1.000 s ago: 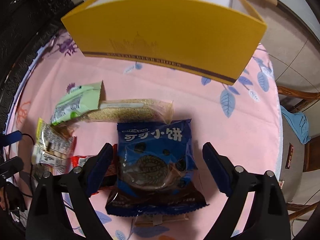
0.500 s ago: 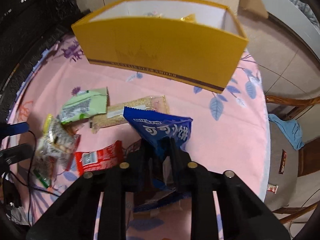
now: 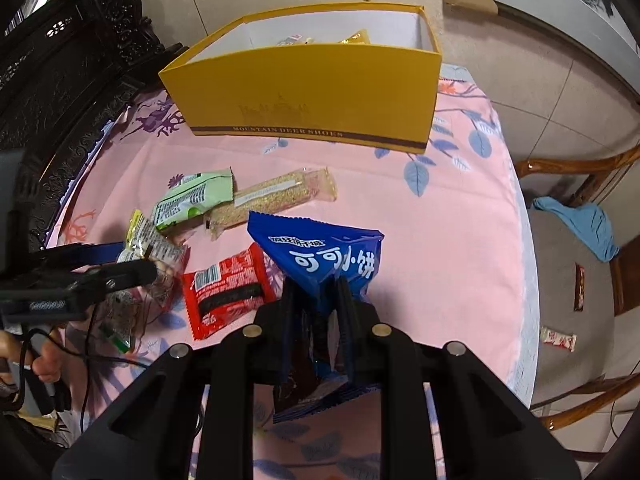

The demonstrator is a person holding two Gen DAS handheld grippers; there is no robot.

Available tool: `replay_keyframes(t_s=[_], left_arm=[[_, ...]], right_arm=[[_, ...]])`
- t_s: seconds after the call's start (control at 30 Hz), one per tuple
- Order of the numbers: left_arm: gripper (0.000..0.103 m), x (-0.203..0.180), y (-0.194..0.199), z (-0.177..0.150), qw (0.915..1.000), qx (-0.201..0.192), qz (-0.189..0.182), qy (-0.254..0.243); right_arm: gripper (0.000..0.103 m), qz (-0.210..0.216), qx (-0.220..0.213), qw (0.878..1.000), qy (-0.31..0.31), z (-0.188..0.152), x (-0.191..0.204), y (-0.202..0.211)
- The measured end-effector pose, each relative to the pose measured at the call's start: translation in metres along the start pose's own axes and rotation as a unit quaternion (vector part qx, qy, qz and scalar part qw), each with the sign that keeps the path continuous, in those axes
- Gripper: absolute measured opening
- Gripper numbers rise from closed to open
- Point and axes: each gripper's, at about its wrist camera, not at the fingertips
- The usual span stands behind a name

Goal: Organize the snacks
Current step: 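Grasp the blue biscuit packet with the right tool while the left tool grasps the white-green packet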

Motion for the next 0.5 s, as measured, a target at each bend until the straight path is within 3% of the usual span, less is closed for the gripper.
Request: replay_keyframes(t_s=[0.23,0.33,0.5], left_arm=[[0.035,0.0019,-0.0059,-0.0013,0.9999,0.013,-0.003,-0.008],[0.028,0.0004,-0.0091,-0.0033,0.9998,0.018,-0.002,-0.012],[0.025,-0.0005,-0.0066,-0.0037,0.9999,0.013,-0.004,-0.01]], right_arm=[[0.02,0.001,0.003,1.0,-0.014,-0.0028,-0.003,0.0008],[0.02,0.001,0.003,1.0,-0.012,-0.0021,-0.0029,0.0006],[0.019,0.004,0.0,1.0,-0.006,-0.0013,-0.0015,0.0043]])
Point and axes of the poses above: each gripper's, at about its wrist camera, not at the fingertips, and y roughly against the way its jaws point, x to its left, z to its top, and after that the axes turned 8 degrees about -x, right-handed
